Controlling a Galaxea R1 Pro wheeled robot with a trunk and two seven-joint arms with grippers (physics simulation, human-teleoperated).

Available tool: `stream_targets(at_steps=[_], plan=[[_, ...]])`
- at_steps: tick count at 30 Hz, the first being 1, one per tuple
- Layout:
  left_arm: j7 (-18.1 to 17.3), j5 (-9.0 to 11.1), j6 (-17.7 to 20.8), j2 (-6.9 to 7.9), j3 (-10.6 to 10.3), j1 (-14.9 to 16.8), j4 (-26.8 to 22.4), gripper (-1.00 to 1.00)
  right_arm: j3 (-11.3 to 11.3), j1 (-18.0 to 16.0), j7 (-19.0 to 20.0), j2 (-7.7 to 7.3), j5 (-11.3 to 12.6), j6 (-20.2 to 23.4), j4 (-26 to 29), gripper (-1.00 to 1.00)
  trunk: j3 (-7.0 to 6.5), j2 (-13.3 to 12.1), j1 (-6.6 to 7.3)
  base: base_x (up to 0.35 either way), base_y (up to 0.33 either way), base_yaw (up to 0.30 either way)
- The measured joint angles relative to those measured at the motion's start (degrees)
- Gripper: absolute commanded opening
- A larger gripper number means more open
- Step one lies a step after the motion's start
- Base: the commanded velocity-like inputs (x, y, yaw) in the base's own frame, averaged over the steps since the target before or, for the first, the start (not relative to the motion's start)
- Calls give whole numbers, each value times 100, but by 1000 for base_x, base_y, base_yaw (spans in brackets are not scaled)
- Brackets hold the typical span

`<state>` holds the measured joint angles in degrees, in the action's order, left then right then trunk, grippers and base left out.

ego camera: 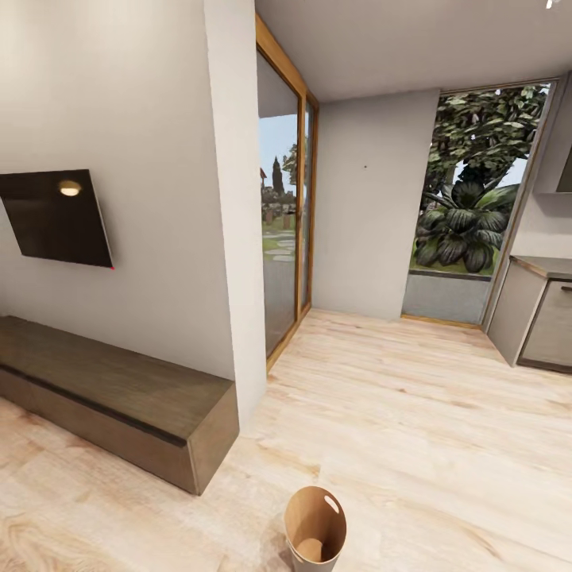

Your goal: Put the three can of soda from the living room inside the tash can in the kitchen.

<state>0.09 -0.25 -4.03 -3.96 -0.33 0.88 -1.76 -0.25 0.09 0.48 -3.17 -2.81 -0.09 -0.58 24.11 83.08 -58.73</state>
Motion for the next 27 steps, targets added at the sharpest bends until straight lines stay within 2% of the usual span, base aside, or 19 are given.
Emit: stream_targets(at_steps=[9, 19, 27], plan=[[0, -2, 2, 0, 3, 0, 0, 100, -1, 0, 4, 8, -2, 0, 5, 100, 2, 0, 0, 46, -18, 17], [0, 15, 5, 0, 5, 0, 0, 100, -1, 0, 3, 9, -2, 2, 5, 100, 44, 0, 0, 282, -104, 152], [0, 13, 1, 0, 3, 0, 0, 100, -1, 0, -1, 9, 0, 3, 5, 100, 89, 0, 0, 292, -209, 177]])
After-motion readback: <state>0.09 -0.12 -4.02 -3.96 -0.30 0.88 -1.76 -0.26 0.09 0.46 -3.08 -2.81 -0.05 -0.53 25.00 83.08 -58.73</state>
